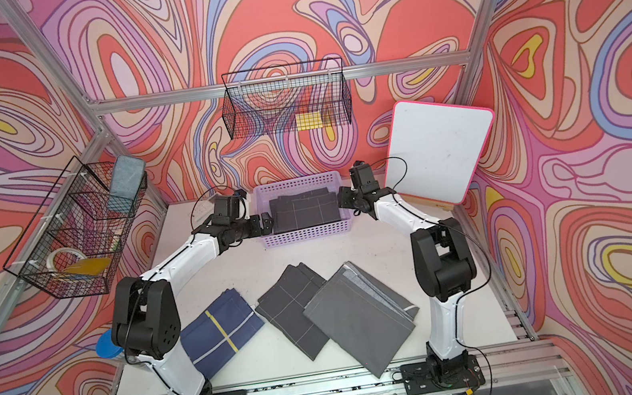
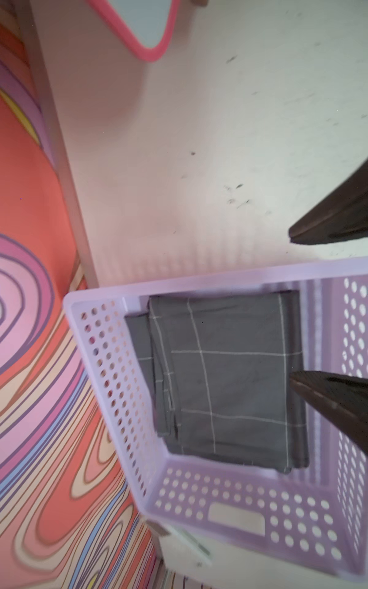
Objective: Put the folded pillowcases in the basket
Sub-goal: Move the basket to the center of the board.
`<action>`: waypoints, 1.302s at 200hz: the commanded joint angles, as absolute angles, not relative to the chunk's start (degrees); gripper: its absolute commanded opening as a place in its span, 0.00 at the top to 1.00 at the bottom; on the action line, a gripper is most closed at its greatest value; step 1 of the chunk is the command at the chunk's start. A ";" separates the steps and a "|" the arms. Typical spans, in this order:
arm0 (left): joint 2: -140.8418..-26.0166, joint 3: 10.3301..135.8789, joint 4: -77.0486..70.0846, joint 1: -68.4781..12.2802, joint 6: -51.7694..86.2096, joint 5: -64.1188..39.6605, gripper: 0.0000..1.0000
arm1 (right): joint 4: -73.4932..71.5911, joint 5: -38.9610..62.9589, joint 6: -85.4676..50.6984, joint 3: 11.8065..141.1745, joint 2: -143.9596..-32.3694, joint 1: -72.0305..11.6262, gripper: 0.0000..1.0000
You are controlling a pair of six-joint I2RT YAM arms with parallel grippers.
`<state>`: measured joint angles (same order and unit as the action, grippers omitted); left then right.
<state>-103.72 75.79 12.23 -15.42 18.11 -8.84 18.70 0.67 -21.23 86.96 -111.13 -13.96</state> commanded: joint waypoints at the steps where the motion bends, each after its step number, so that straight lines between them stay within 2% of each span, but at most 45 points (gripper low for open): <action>1: -103.45 75.37 12.74 -15.21 20.13 -9.21 0.01 | 23.73 -2.42 -19.17 88.04 -111.97 -13.98 0.37; 41: -107.02 77.07 13.54 -15.12 20.69 -11.06 0.01 | 26.46 0.38 -18.59 92.30 -116.62 -13.63 0.40; 86: -109.32 79.30 12.37 -15.11 20.58 -15.54 0.02 | 28.51 3.79 -18.37 96.58 -120.41 -13.54 0.50; 168: -107.40 76.68 9.72 -15.21 21.43 -23.01 0.04 | 27.74 11.75 -18.65 92.99 -116.59 -13.55 0.51; 230: -100.11 67.33 6.42 -16.30 23.86 -23.43 0.04 | 25.55 13.76 -20.73 83.28 -109.30 -14.36 0.51; 260: -96.22 62.16 4.14 -16.86 25.19 -23.25 0.04 | 25.05 12.25 -21.25 80.02 -106.70 -14.43 0.47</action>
